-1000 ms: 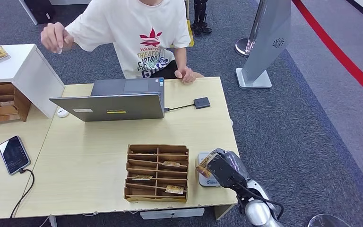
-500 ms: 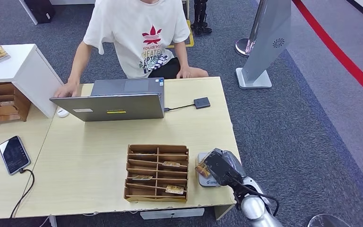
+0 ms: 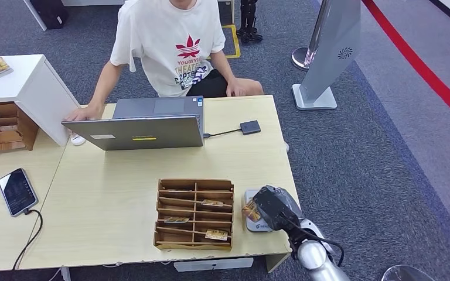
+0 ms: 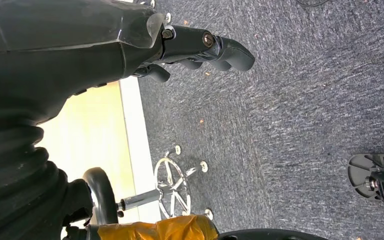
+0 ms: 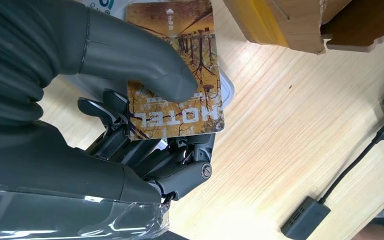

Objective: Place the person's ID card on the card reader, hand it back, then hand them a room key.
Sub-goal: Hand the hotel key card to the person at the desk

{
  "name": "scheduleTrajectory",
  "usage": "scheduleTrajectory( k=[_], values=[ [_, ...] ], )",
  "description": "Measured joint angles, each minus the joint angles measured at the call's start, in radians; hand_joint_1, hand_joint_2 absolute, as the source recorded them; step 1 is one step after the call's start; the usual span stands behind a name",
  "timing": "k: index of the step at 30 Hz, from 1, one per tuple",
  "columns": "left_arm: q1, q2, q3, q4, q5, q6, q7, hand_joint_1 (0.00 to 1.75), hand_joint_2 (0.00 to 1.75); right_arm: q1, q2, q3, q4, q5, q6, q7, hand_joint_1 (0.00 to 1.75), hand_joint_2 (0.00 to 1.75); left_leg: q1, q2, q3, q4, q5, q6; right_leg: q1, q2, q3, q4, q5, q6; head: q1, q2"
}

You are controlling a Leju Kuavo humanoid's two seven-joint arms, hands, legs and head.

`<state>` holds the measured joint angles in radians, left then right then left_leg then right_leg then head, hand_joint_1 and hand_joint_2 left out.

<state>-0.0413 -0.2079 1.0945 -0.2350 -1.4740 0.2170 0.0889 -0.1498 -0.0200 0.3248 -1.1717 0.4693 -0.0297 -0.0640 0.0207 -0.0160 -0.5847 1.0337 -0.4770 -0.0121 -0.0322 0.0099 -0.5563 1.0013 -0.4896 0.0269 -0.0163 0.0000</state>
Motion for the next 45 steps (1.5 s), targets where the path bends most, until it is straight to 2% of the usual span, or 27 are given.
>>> scheduleTrajectory(
  k=[14,45],
  values=[
    [-0.001,0.000,0.000,0.000,-0.004,-0.002,0.003,0.00,1.75,-0.030,0.013,-0.014,0.072,0.061,-0.020,0.012,1.75,1.75,0.000,0.000,0.000,0.000,0.000,0.000,0.000,0.000,0.000,0.000,0.000,0.000,0.000,0.000],
    [-0.001,0.000,0.000,0.000,-0.005,-0.001,0.004,0.00,1.75,-0.057,0.028,-0.032,0.125,0.063,-0.012,0.011,1.75,1.75,0.000,0.000,0.005,0.000,0.000,0.000,0.000,0.000,0.005,0.000,0.000,0.000,0.000,0.000]
  ],
)
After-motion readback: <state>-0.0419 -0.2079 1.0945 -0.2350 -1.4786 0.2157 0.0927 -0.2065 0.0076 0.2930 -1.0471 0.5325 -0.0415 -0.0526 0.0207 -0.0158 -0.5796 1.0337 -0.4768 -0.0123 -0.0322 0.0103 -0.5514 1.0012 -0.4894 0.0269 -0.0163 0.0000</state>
